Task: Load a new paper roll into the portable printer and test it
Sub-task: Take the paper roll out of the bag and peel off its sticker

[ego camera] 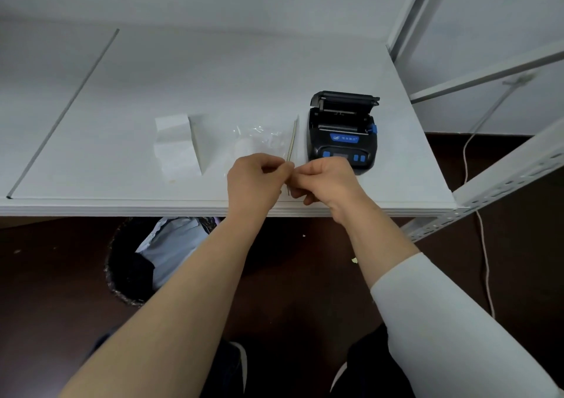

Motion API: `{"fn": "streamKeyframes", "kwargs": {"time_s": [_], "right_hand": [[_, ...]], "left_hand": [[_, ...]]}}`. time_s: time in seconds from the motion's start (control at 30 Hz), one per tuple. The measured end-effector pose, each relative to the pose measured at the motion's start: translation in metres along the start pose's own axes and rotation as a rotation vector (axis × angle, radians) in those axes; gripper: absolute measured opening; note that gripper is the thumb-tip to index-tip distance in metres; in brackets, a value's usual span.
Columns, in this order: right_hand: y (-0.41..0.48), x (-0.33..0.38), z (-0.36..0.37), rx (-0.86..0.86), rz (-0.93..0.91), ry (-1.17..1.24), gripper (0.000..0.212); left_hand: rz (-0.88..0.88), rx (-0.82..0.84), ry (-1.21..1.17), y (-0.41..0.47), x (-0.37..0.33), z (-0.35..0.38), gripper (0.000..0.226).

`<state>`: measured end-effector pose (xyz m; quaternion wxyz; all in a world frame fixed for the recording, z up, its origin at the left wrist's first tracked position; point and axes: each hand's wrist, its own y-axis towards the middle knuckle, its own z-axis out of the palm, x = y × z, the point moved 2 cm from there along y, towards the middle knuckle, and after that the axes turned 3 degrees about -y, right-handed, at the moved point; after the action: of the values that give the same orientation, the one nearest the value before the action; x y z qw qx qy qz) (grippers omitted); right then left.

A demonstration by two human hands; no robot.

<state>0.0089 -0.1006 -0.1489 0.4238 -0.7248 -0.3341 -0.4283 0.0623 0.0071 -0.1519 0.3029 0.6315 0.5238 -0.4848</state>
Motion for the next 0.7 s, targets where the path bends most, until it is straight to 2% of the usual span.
{"fn": "streamKeyframes", "kwargs": {"time_s": [0.2,0.4,0.7], "right_hand": [[0.0016,-0.0013,-0.0006,-0.018,-0.022,-0.009,0.014],[0.0050,-0.0041,0.0008,0.042,0.039,0.163,0.007],[0.0063,-0.0029,0.0053,-0.046,0.086,0.267,0.007]], "left_hand": [[0.048,0.004,0.093,0.0021,-0.0021,0.0008,0.016],[0.087,0.030,0.176,0.0063,-0.0011,0.0011,0.021],[0.114,0.029,0.167,0.0101,0.0034,0.0049,0.020]]}}
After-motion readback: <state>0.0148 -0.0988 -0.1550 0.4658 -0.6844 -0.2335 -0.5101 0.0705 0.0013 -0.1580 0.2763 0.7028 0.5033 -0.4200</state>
